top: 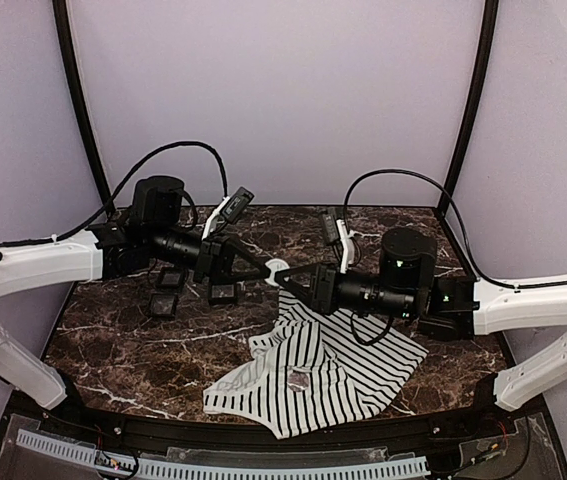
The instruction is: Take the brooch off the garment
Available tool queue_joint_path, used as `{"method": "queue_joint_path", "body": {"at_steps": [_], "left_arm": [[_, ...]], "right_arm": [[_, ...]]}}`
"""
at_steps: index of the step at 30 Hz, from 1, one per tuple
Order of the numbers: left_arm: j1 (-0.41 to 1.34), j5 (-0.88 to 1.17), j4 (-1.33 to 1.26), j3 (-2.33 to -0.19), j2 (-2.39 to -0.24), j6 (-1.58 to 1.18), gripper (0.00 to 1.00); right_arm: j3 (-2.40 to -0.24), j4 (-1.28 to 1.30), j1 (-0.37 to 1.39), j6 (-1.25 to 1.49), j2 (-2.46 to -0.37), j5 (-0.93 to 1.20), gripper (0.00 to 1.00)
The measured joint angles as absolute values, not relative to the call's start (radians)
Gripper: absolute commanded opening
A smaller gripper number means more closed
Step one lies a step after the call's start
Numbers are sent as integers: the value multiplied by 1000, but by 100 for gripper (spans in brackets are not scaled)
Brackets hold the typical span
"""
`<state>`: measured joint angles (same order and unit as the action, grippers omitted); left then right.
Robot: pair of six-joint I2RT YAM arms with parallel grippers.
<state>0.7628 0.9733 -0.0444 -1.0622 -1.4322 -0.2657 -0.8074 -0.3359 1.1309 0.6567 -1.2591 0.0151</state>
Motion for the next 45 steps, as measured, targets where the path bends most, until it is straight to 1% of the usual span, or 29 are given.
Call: {"method": "queue_joint_path", "body": {"at_steps": [18, 31, 33, 35, 37, 44, 45], "left_arm": [[753, 963, -37, -1053, -1433, -266, 1], [753, 952, -38, -1052, -1434, -266, 1], [754, 951, -38, -1052, -1434, -266, 1], [754, 948, -38, -1052, -1434, -266, 1], [756, 937, -37, -1052, -1434, -266, 1], [766, 847, 4, -1052, -1434, -256, 1], [766, 825, 13, -1052, -1434, -253, 1]], "right_arm": [[-836, -292, 1124, 706, -1283, 11, 10], [-836, -284, 1106, 755, -1283, 38, 10], [-836, -284, 1105, 761, -1283, 41, 12], [-834, -286, 1102, 761, -1283, 45, 17], [-827, -293, 1097, 754, -1283, 51, 27], [-796, -295, 1060, 683, -1261, 94, 70], [-796, -293, 1059, 674, -1251, 98, 73]]}}
